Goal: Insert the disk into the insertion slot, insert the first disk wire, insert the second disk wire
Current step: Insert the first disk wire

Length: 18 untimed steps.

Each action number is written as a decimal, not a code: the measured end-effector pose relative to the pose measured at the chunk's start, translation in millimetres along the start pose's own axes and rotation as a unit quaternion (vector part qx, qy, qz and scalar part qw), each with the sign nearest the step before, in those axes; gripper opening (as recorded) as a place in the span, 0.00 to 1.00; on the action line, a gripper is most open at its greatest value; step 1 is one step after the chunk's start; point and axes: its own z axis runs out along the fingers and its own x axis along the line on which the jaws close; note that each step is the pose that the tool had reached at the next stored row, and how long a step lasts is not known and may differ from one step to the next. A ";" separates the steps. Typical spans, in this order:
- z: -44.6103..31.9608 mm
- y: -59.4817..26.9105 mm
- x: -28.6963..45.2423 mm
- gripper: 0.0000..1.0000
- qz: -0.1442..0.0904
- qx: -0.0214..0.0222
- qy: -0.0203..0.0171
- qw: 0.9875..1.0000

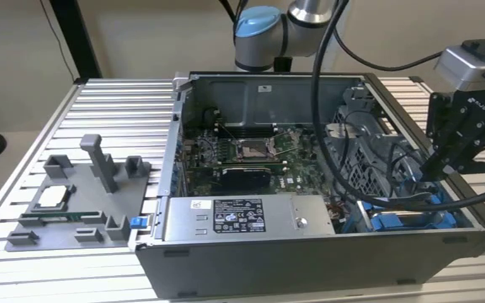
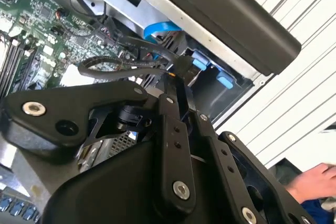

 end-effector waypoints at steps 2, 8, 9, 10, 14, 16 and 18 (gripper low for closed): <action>1.5 -0.1 0.5 0.00 0.005 0.000 0.000 1.000; 5.2 3.2 0.7 0.00 0.024 0.001 -0.001 1.000; 6.2 3.7 0.7 0.00 0.025 0.001 -0.001 1.000; 7.4 3.7 0.8 0.00 0.024 0.002 -0.001 1.000; 10.7 4.6 2.5 0.00 0.024 0.003 -0.001 1.000; 12.0 4.8 4.0 0.00 0.024 0.004 -0.001 1.000; 12.3 4.9 4.5 0.00 0.023 0.004 0.000 1.000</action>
